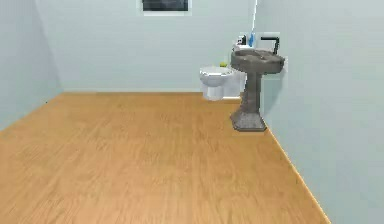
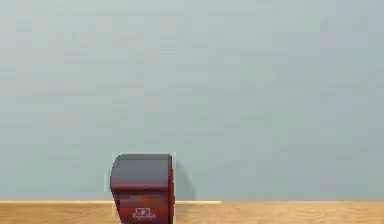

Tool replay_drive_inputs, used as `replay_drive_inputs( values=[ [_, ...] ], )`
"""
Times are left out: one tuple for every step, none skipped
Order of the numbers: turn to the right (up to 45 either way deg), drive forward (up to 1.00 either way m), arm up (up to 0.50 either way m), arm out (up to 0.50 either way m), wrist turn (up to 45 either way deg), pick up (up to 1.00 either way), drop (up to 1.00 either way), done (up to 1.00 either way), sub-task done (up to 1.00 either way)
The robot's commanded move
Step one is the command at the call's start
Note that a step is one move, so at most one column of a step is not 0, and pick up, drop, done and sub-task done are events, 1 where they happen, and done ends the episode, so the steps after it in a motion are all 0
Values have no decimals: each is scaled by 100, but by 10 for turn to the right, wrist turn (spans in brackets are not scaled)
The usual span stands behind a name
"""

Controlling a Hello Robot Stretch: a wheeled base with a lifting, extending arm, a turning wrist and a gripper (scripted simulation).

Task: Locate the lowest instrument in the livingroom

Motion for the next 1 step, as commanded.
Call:
replay_drive_inputs(
  values=[
    [-450,0,0,0,0,0,0,0,0]
  ],
)
